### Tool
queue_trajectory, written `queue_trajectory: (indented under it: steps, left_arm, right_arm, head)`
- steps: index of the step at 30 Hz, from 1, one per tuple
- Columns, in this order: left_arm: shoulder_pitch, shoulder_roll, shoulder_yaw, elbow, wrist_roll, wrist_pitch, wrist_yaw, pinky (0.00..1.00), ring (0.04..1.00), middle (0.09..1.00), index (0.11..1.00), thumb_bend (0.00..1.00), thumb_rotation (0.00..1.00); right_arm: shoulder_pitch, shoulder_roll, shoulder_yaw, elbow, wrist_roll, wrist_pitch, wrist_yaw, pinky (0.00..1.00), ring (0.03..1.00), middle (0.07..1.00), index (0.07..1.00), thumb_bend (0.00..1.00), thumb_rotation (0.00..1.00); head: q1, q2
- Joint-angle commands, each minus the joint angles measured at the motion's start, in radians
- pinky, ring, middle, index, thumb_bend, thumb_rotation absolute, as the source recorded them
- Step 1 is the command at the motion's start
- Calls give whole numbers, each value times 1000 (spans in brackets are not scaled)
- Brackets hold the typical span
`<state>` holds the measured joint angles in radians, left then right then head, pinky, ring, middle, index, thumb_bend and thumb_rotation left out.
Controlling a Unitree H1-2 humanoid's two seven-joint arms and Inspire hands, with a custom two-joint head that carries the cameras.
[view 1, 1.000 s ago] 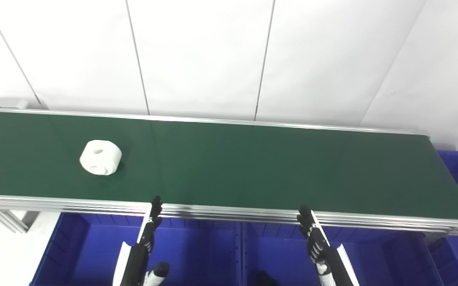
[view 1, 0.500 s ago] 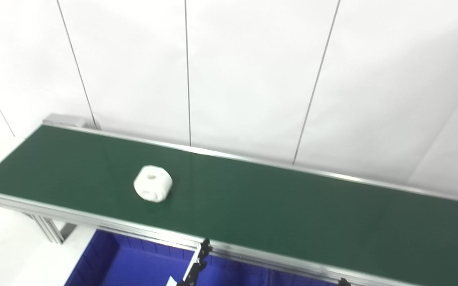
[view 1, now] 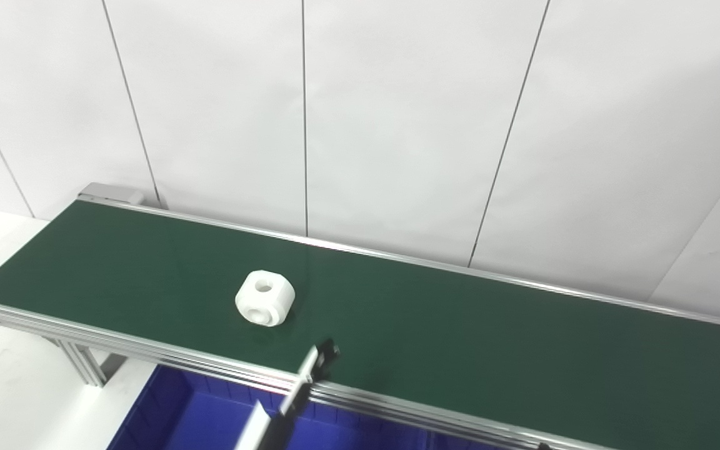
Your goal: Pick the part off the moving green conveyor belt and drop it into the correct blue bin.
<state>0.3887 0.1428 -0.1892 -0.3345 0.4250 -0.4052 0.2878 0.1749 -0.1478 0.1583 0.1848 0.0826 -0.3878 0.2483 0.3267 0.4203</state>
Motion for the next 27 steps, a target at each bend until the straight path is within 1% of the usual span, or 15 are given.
queue_trajectory:
  steps: [1, 3, 5, 7, 8, 10, 12, 15, 17, 21, 24, 25, 27]
  left_arm:
    - [-71, 77, 71, -87, 32, 60, -70, 832, 900, 865, 863, 953, 579]
    - [-133, 123, 126, -108, 54, 122, -132, 850, 899, 857, 837, 971, 541]
    - [-186, 153, 157, -113, 86, 179, -185, 866, 905, 860, 833, 988, 541]
    - [-239, 183, 171, -104, 130, 206, -219, 887, 913, 871, 841, 984, 539]
    - [-255, 192, 175, -100, 145, 210, -229, 909, 917, 875, 848, 968, 517]
    - [-320, 231, 179, -76, 202, 224, -267, 935, 917, 881, 853, 957, 485]
    - [-386, 262, 176, -31, 260, 229, -298, 939, 910, 878, 848, 956, 456]
    - [-453, 287, 160, 35, 298, 251, -350, 921, 908, 876, 838, 967, 428]
    - [-483, 300, 151, 68, 297, 268, -381, 919, 909, 875, 838, 972, 415]
    - [-563, 316, 124, 177, 256, 308, -462, 923, 921, 881, 840, 995, 390]
    - [-605, 326, 108, 239, 246, 302, -484, 900, 912, 875, 841, 1000, 410]
    - [-624, 329, 99, 265, 244, 307, -500, 898, 911, 873, 841, 1000, 412]
    - [-654, 332, 83, 306, 243, 319, -527, 917, 921, 882, 851, 1000, 439]
  right_arm:
    - [-13, 9, 1, -35, -4, -40, 5, 1000, 1000, 1000, 1000, 987, 1000]
    - [-10, 13, 3, -43, -17, -40, 0, 1000, 1000, 1000, 1000, 977, 1000]
    - [-9, 16, 3, -49, -25, -37, -3, 1000, 1000, 1000, 1000, 968, 1000]
    - [-9, 17, 2, -51, -31, -35, -5, 1000, 1000, 1000, 1000, 972, 1000]
    - [-9, 18, 2, -51, -32, -34, -6, 1000, 1000, 1000, 1000, 975, 1000]
    - [-12, 18, 2, -49, -32, -34, -5, 1000, 1000, 1000, 1000, 976, 1000]
    - [-13, 19, 4, -48, -29, -32, 0, 1000, 1000, 1000, 1000, 977, 1000]
    - [-16, 20, 6, -48, -25, -28, 5, 1000, 1000, 1000, 1000, 958, 1000]
    - [-17, 22, 7, -49, -26, -23, 5, 1000, 1000, 1000, 1000, 963, 1000]
    - [-17, 27, 10, -56, -30, -18, 2, 1000, 1000, 1000, 1000, 978, 1000]
    - [-15, 28, 12, -61, -33, -14, 0, 1000, 1000, 1000, 1000, 985, 1000]
    - [-15, 29, 12, -62, -34, -15, -1, 1000, 1000, 1000, 1000, 985, 1000]
    - [-14, 30, 13, -63, -36, -15, -2, 1000, 1000, 1000, 1000, 983, 1000]
  head:
    - [-1, 10]
    - [-5, 13]
    - [-10, 14]
    - [-10, 15]
    - [-10, 15]
    - [-9, 16]
    - [-10, 19]
    - [-12, 20]
    - [-15, 20]
    - [-24, 25]
    - [-29, 27]
    - [-33, 29]
    - [-38, 31]
